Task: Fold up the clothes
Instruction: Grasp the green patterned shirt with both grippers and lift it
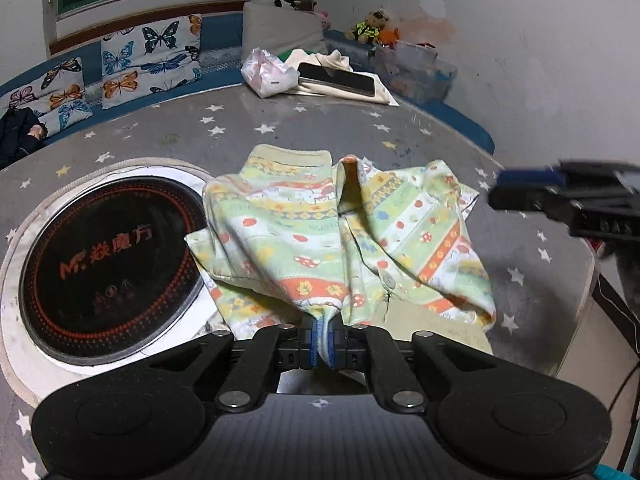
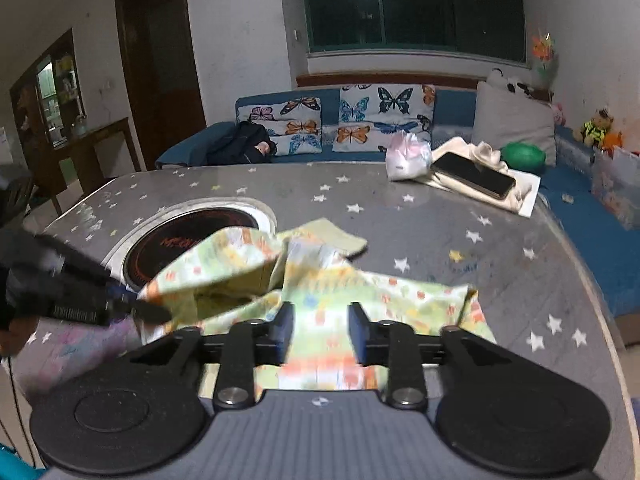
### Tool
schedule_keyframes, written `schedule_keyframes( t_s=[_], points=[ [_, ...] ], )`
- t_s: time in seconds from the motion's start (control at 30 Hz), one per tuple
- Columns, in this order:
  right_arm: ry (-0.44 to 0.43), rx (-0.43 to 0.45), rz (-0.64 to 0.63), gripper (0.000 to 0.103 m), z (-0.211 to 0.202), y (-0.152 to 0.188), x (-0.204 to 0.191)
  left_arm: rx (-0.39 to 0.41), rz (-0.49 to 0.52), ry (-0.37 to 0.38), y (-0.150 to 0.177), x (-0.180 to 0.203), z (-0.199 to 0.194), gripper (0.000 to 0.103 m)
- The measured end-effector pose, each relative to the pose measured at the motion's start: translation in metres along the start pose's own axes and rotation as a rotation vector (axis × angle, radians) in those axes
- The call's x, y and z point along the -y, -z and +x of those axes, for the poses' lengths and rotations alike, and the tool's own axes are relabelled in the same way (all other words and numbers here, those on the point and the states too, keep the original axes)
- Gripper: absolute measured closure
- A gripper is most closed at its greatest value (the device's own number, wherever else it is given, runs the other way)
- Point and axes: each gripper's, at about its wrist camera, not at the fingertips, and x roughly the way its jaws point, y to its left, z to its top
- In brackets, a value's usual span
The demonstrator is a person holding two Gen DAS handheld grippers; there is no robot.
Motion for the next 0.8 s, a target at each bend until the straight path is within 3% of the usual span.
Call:
schedule_keyframes(
  t_s=[0.17,0.3,0.37,0.43,0.5,0.53,0.63,0.67,0.73,0.8],
  points=[
    [0.023,-0.019,-0.073,0.048,0.045,-0.009,-0.008,-0.010,0.014,-0.006,0.000,0.001,0.004,0.094],
    [0.043,-0.039,-0.117,0.045,0.086,-0.015,-0.014,-0.014,0.036,-0.018,0.000,0.004,0.004,0.088],
    [0.054,-0.047,-0.139,0.041,0.106,-0.018,-0.016,-0.011,0.049,-0.029,-0.002,0.006,0.003,0.068],
    [0.068,-0.042,-0.144,0.036,0.117,-0.012,-0.021,-0.001,0.059,-0.049,-0.006,0.008,0.003,0.057],
    [0.072,-0.053,-0.126,0.037,0.127,-0.013,-0.016,0.015,0.077,-0.059,-0.011,0.010,0.004,0.052],
    [0.069,-0.057,-0.113,0.039,0.130,-0.013,-0.013,0.024,0.089,-0.060,-0.014,0.010,0.004,0.047],
    [0.060,-0.070,-0.072,0.076,0.137,-0.013,-0.003,0.035,0.113,-0.069,-0.022,0.011,0.012,0.045],
    [0.057,-0.074,-0.059,0.084,0.139,-0.013,0.000,0.034,0.116,-0.075,-0.025,0.011,0.017,0.045],
    [0.053,-0.047,-0.018,0.093,0.130,-0.017,0.010,0.030,0.115,-0.079,-0.032,0.010,0.027,0.045],
    [0.053,-0.010,0.011,0.097,0.115,-0.019,0.017,0.026,0.116,-0.087,-0.038,0.009,0.039,0.045]
  ],
)
